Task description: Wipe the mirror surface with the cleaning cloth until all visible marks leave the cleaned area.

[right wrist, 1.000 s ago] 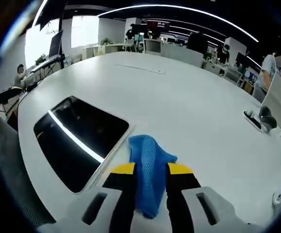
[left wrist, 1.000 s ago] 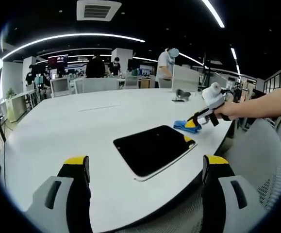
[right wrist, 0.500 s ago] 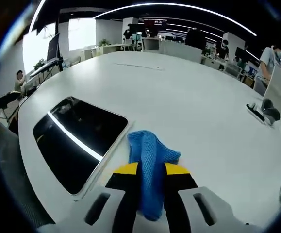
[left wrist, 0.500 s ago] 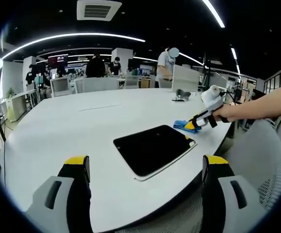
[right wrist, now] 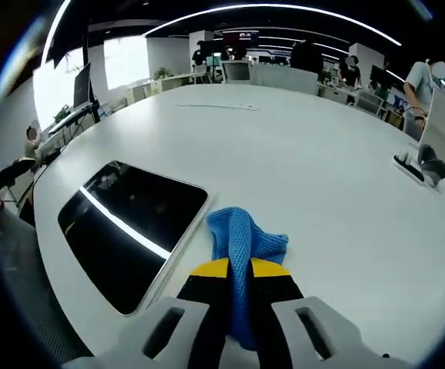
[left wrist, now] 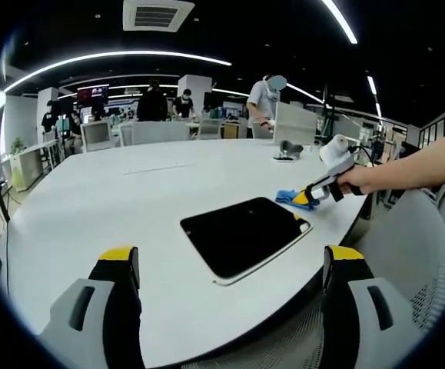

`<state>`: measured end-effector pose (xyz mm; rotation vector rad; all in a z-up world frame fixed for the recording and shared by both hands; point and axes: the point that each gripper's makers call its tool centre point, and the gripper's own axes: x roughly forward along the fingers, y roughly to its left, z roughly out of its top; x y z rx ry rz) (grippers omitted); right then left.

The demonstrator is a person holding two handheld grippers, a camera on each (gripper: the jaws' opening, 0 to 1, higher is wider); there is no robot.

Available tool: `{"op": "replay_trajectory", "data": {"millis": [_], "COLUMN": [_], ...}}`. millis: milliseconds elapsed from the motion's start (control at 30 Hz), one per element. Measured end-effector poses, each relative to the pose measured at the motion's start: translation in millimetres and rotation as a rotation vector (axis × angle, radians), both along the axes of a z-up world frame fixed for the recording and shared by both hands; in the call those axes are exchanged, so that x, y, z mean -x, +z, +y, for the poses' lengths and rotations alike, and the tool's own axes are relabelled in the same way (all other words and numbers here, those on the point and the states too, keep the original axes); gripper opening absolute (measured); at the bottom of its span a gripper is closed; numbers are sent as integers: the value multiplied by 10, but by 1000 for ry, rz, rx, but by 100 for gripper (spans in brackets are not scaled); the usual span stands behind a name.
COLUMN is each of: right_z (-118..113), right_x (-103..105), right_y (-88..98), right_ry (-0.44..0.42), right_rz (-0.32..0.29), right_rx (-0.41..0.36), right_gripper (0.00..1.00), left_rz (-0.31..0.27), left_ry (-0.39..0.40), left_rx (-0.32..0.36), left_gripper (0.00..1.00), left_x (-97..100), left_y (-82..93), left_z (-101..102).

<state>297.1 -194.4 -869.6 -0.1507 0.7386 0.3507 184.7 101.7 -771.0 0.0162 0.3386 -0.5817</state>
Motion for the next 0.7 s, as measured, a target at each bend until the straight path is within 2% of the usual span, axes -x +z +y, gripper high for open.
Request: {"op": "replay_trajectory", "data": {"millis": [267,567,700], "right_z": [115,151,235], "right_x": [127,159,232], "right_y": [67,109,226], "right_ry": [-31,-80,-82], "right_rz": [7,50,51], "right_rx": [-3,-23,-16], "right_gripper": [1,1,1], "left_rz": [2,1,-3], "left_ry": [-4,-5,-2], "left_rx": [0,1,4], "left_gripper": [98,98,97], "left_x": [4,2,-3], "left_y": [0,4,12], "left_z": [-10,-18,-16]}}
